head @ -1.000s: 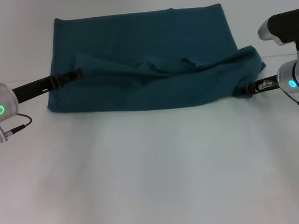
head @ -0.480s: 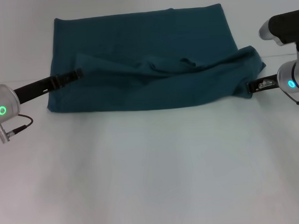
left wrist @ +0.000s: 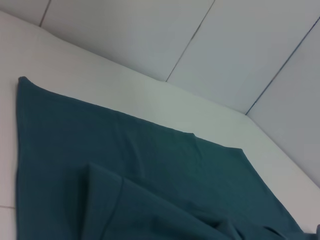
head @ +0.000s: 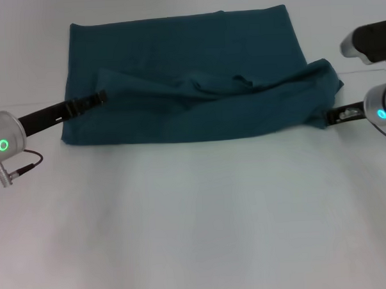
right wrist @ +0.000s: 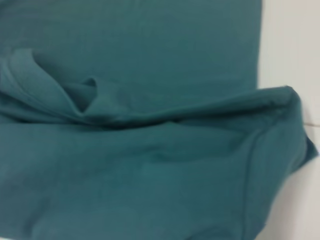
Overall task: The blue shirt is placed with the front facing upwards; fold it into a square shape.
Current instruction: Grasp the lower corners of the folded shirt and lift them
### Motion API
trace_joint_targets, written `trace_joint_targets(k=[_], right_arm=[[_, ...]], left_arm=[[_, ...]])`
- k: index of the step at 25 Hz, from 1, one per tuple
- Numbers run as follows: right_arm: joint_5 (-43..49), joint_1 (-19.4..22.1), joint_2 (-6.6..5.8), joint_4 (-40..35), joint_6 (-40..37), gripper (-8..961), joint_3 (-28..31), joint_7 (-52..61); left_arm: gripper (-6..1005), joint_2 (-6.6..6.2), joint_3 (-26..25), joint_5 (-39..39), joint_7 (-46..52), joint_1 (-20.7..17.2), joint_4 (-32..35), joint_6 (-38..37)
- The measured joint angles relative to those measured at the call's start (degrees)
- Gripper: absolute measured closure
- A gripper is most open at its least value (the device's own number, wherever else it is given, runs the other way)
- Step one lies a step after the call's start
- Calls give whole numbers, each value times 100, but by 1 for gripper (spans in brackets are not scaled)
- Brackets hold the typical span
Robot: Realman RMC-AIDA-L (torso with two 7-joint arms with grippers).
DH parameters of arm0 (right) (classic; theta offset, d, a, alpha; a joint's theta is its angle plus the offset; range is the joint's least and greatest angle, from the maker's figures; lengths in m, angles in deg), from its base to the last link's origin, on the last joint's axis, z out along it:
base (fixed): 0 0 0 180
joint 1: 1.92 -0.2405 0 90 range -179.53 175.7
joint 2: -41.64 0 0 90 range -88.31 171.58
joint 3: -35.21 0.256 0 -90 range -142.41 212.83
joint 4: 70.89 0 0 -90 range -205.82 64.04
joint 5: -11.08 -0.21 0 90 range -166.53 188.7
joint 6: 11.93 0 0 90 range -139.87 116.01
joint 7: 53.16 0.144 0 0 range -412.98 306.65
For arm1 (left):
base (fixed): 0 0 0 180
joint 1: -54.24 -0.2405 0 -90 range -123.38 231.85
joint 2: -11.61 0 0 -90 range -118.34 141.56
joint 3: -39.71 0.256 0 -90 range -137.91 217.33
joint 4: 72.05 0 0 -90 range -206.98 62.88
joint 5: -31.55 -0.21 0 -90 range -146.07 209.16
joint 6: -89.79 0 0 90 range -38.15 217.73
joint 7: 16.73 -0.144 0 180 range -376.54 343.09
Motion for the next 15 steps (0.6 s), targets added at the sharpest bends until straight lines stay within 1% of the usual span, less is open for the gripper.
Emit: trace_joint_targets(k=[3, 6, 10, 15], right_arm=[[-4, 95, -41, -44, -6, 924, 1, -29], [8, 153, -67, -105, -7, 926, -2, -40], [25, 182, -68, -167, 4, 928, -47, -56], [30, 152, -30, -168, 38, 929, -62, -126]], left_arm=[[82, 6, 78, 0, -29, -42, -31, -26], [82, -27, 267, -8, -30, -58, -56, -118], [82, -76, 528, -43, -32, -100, -227, -253], [82, -53, 692, -342, -30, -195, -657, -387]])
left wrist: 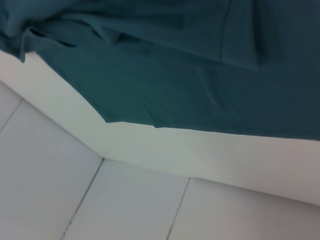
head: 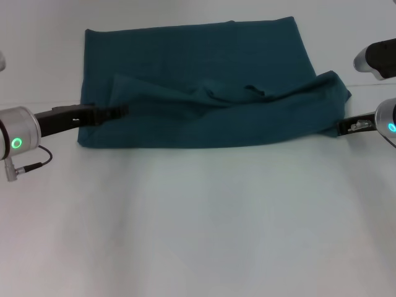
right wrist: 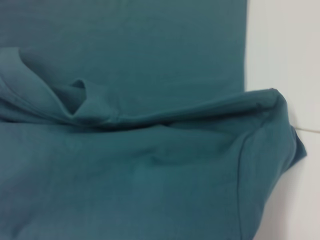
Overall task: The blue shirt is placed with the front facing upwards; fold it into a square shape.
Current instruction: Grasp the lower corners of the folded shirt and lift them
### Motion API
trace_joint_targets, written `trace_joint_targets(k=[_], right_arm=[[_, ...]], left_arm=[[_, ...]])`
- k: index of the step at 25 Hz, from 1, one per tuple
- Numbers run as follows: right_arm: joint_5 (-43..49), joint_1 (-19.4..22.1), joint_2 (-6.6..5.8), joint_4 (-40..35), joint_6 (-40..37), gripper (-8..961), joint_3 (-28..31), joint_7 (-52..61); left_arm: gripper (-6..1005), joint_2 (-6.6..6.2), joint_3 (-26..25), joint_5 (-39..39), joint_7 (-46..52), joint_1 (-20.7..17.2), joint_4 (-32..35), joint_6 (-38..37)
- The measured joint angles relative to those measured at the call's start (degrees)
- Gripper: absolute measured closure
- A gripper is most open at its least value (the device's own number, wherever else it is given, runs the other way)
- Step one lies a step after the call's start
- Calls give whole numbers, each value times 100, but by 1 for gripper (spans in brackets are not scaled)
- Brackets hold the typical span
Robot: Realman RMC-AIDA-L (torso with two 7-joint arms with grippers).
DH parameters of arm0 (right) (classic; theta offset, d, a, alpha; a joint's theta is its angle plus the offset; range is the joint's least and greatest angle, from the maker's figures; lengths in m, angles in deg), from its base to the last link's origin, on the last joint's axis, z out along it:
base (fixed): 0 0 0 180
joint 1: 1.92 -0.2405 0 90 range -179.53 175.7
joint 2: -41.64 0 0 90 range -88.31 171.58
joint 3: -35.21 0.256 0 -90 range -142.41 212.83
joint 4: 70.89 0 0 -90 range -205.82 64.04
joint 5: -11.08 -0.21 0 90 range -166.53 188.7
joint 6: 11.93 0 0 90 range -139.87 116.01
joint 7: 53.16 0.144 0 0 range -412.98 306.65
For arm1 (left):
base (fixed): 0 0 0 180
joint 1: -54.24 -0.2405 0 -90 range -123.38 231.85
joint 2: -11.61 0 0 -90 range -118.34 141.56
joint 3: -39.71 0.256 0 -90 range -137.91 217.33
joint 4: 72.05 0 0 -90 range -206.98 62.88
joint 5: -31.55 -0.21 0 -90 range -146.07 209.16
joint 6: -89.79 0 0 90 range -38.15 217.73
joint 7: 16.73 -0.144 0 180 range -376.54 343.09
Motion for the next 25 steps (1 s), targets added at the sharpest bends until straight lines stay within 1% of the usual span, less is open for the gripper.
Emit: trace_joint_targets(k=[4, 7, 12, 14, 16, 20, 25], right_arm=[[0, -18, 18, -1, 18, 929, -4, -26], [0, -26, 28, -8, 22, 929, -5, -65], [0, -35, 46, -11, 22, 929, -6, -68], [-1, -40, 48, -11, 23, 929, -10, -69], [-1, -45, 54, -11, 22, 928, -15, -69], [-1, -62, 58, -11, 25, 928, -15, -71], [0, -70, 80, -11, 35, 928, -54, -73]], left_arm=[[83, 0, 46, -350, -54, 45, -106, 36], [83, 25, 47, -793, -97, 140, -61, 296], [83, 179, 47, -1475, 60, 326, 55, 939], [83, 243, 49, -1890, 159, 500, 246, 1297], [83, 277, 54, -2228, 197, 692, 534, 1619], [83, 286, 56, -2613, 285, 1004, 1055, 2088], [83, 236, 50, -2641, 662, 1084, 1149, 2169]])
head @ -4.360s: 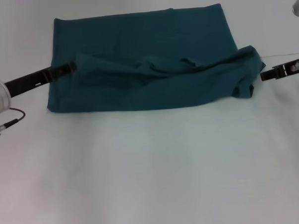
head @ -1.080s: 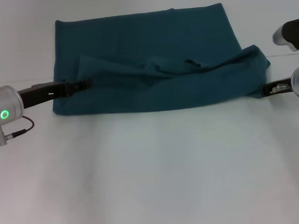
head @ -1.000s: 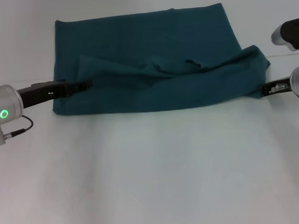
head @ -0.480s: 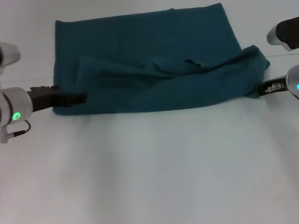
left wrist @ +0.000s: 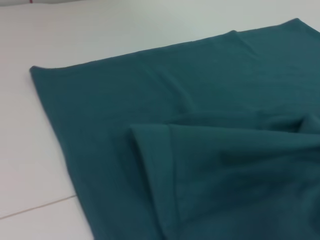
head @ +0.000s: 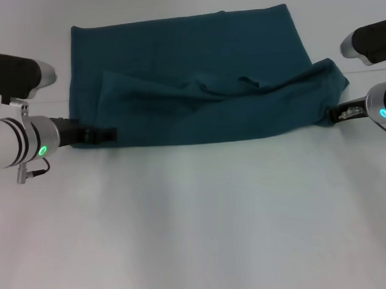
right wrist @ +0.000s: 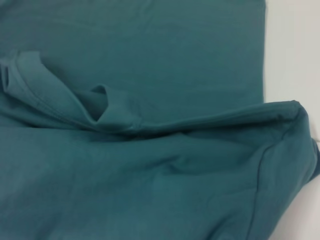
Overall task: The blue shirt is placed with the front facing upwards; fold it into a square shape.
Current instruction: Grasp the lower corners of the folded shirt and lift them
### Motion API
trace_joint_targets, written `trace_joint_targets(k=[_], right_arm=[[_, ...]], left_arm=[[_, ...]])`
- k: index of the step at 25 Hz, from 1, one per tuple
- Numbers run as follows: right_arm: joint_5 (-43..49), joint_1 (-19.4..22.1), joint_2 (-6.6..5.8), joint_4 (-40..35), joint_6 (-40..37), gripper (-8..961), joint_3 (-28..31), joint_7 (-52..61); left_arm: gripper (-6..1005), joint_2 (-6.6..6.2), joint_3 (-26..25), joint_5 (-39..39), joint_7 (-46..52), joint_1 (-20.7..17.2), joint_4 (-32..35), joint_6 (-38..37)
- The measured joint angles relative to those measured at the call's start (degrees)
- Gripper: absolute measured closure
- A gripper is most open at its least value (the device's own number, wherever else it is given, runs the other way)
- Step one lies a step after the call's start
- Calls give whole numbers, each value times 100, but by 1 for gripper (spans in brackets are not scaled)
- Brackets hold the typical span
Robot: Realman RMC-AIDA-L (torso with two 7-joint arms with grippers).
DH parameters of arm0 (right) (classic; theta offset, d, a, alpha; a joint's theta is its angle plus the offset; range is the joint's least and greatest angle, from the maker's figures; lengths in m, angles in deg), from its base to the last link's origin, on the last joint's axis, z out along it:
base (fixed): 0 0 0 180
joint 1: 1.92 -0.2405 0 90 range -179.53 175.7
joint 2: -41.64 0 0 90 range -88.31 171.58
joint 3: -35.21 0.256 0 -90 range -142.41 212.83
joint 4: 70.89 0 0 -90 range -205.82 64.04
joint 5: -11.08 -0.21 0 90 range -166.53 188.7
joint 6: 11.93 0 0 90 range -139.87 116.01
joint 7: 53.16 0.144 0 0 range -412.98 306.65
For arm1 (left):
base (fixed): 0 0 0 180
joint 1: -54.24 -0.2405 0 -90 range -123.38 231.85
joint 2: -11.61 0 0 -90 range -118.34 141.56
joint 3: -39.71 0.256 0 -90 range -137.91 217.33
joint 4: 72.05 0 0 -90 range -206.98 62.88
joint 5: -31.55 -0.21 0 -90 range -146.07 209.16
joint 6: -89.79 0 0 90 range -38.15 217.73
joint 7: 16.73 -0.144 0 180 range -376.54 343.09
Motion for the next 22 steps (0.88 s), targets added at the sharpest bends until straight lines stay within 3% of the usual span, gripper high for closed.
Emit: trace_joint_targets(k=[11, 22], right_arm=[[0, -9, 46, 0, 16, 928, -78, -1], [0, -28, 55, -17, 35, 929, -157, -1]], left_arm=[[83, -294, -45, -9, 892, 41, 577, 281], [84, -236, -75, 38, 1267, 145, 627, 253]])
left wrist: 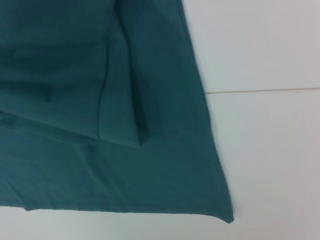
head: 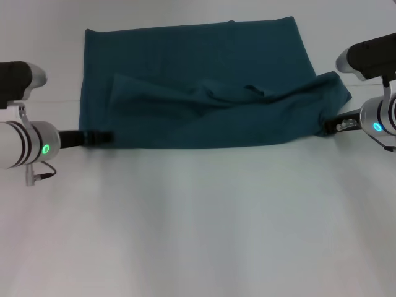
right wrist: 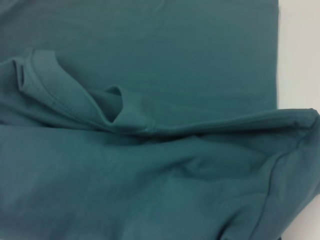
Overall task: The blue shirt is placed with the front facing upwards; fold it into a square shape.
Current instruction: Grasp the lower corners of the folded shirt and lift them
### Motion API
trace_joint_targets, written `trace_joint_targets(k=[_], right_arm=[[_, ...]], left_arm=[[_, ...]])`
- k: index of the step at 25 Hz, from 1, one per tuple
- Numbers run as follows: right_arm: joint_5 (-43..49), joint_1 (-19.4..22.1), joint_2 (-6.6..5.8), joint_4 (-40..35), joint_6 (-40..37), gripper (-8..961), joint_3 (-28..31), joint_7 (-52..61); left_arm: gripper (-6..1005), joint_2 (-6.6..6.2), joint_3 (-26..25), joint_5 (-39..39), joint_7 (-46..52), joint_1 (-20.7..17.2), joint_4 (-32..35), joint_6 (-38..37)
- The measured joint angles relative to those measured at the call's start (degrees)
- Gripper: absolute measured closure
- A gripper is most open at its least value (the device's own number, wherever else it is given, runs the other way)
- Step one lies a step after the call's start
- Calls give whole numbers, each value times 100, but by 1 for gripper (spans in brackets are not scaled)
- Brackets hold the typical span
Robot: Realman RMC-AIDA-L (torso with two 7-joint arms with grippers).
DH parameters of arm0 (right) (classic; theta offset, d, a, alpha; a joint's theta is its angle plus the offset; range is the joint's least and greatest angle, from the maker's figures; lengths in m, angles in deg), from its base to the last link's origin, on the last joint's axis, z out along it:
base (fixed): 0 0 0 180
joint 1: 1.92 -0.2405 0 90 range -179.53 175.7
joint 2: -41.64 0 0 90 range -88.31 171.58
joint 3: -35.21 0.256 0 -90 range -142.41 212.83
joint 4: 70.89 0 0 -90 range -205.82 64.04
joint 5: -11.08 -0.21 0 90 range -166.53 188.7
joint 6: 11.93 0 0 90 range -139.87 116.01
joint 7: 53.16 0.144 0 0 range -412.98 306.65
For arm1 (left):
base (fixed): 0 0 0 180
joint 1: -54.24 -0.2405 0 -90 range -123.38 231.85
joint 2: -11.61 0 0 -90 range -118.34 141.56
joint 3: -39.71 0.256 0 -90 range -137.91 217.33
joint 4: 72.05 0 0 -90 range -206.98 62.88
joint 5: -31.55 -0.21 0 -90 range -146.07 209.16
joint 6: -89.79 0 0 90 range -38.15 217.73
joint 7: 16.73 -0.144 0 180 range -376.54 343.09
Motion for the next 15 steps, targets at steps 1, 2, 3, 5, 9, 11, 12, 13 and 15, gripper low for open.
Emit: trace_joint_targets(k=[1, 2, 3, 5, 9, 11, 12, 13, 15], right_arm=[[0, 0, 1, 0, 0, 929, -3, 0], [0, 0, 1, 0, 0, 928, -4, 0], [0, 0, 1, 0, 0, 928, -5, 0], [0, 0, 5, 0, 0, 928, -5, 0], [0, 1, 17, 0, 0, 928, -5, 0], [0, 1, 26, 0, 0, 928, -5, 0], [0, 1, 31, 0, 0, 928, -5, 0], [0, 1, 34, 0, 0, 928, -5, 0], [0, 1, 39, -1, 1, 929, -5, 0]], left_arm=[[84, 3, 1, 0, 86, 18, 0, -1], [84, 4, 12, 0, 218, 46, 0, -9], [84, 4, 12, 0, 218, 46, 0, -9], [84, 11, 18, 0, 322, 89, 25, -11], [84, 20, 7, 0, 326, 110, 83, 2], [84, 29, 2, 0, 327, 115, 116, 24], [84, 34, 0, 0, 327, 116, 124, 32], [84, 37, -1, 0, 327, 115, 130, 40], [84, 42, -1, 0, 329, 112, 142, 75]])
